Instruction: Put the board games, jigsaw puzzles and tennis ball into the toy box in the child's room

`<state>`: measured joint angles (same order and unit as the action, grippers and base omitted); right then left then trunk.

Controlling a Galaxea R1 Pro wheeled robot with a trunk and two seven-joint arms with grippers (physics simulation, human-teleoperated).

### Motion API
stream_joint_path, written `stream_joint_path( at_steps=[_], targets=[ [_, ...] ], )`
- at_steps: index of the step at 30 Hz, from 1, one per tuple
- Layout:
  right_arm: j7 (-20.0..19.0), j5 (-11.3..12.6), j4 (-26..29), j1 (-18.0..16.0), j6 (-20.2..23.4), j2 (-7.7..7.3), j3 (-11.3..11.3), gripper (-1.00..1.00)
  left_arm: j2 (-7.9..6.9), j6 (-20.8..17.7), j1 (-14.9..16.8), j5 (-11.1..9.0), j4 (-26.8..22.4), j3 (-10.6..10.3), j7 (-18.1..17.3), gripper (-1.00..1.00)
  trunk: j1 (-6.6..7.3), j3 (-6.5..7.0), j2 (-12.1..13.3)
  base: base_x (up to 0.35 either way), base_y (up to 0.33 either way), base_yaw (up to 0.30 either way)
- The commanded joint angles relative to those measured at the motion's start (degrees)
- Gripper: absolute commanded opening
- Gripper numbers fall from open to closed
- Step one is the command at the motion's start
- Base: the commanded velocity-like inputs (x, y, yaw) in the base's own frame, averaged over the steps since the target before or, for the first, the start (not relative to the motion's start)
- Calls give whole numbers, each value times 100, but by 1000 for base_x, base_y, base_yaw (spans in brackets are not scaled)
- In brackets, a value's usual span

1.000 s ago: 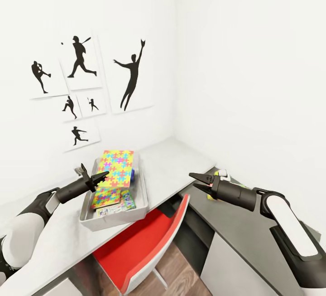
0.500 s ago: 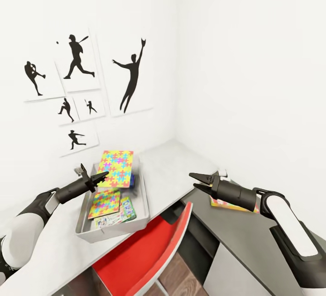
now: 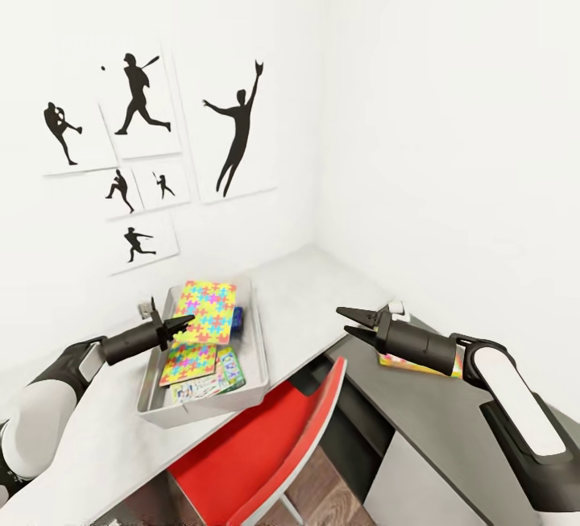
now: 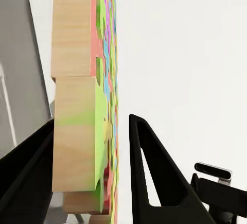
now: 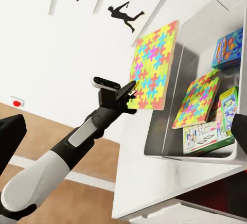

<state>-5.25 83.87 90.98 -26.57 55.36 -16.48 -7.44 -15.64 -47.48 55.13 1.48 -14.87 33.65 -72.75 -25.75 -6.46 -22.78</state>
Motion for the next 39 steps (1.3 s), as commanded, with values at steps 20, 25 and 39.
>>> stream_joint_path(
  at_steps=[20, 25, 39],
  targets=[
    [-55, -54, -1, -6, 10, -4, -3, 100, 4, -226, 7, 12, 1, 37, 742, -100, -3, -195, -14, 0, 0, 68],
    [-55, -53, -1, -6, 10, -4, -3, 100, 14, -225, 7, 18, 1, 40, 773, -100, -3, -241, -14, 0, 0, 68],
    [-55, -53, -1, -6, 12, -4, -6, 100, 74, -213, 13, 8, 1, 37, 1127, -100, -3, -348, -14, 0, 0, 55]
  ],
)
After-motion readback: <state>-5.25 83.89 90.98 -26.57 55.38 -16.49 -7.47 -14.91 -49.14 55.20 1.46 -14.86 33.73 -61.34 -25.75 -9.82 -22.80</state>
